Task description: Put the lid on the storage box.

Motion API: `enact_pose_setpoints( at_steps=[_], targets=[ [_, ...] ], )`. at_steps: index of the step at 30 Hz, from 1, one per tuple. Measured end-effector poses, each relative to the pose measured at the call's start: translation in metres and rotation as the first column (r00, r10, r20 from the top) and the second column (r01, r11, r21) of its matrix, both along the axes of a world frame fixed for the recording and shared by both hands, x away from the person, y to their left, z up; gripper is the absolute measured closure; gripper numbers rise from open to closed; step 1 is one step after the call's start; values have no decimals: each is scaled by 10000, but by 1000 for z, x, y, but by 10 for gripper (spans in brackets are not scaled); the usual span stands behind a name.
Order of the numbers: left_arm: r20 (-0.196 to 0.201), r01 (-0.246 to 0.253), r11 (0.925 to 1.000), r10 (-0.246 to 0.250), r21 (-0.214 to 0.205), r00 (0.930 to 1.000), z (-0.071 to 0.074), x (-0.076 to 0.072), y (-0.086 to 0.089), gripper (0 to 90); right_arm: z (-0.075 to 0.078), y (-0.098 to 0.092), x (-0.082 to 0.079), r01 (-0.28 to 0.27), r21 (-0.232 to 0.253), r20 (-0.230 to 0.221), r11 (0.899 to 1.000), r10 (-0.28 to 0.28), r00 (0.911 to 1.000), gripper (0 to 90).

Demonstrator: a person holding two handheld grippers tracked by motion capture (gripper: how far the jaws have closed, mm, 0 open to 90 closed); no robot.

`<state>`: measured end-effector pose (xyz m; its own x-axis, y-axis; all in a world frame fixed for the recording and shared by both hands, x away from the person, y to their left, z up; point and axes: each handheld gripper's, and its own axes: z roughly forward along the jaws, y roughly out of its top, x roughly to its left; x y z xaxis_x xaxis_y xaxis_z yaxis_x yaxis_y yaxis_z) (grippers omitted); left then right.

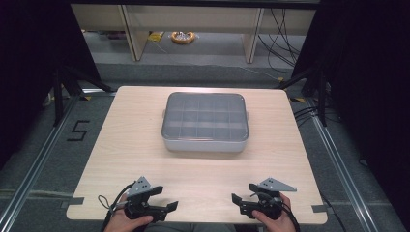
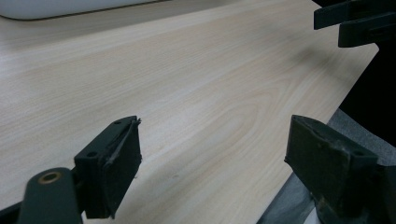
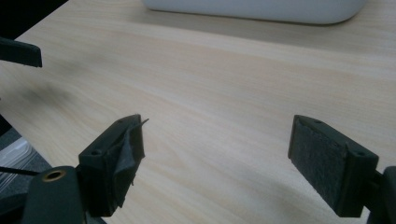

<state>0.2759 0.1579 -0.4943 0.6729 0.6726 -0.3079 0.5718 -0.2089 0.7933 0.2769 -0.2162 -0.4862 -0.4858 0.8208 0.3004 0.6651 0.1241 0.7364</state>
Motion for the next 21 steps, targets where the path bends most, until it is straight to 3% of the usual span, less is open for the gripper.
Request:
enact_pose_setpoints(
  at_steps=[1,2,3,4,5,6,8,13,17,20,21],
  targets=[
    [22,75,10000,-76,46,10000,0,-1,0,176,-2,-3,1,-278,-194,488,9994,288,9984,194],
    [2,53,10000,-53,25,10000,0,-3,0,176,-2,-1,-1,-198,-39,248,9998,199,9995,194],
    [-30,64,10000,-63,67,10000,0,-4,0,176,-2,-1,-2,-367,-243,367,9990,375,9986,194],
    [-84,2,10000,-2,22,10000,-1,-6,-1,176,-1,2,-6,-191,-37,-12,9998,191,9998,194],
    [-65,35,10000,-35,45,10000,-1,-7,-1,176,-3,-1,-5,-462,-233,328,9987,469,9984,194],
    [-58,131,9999,-131,110,9999,-1,-8,-1,176,-4,0,-7,-567,-330,387,9978,580,9976,194],
    [-85,176,9998,-175,93,9998,-2,-10,-1,175,-4,1,-12,-410,-440,141,9982,417,9990,194],
    [-234,151,9998,-149,103,9996,-2,-18,2,167,-6,0,-19,-689,-782,315,9946,715,9969,187],
    [-379,171,9999,-170,13,9991,-1,-22,5,151,-7,1,-28,-743,-789,84,9941,752,9971,174],
    [-415,127,9998,-134,-176,9990,0,-25,6,151,-7,-3,-28,-866,-991,149,9913,885,9960,169],
    [-389,211,9995,-219,-227,9990,-1,-25,7,151,-6,0,-32,-633,-766,-203,9950,620,9979,168]
  ],
)
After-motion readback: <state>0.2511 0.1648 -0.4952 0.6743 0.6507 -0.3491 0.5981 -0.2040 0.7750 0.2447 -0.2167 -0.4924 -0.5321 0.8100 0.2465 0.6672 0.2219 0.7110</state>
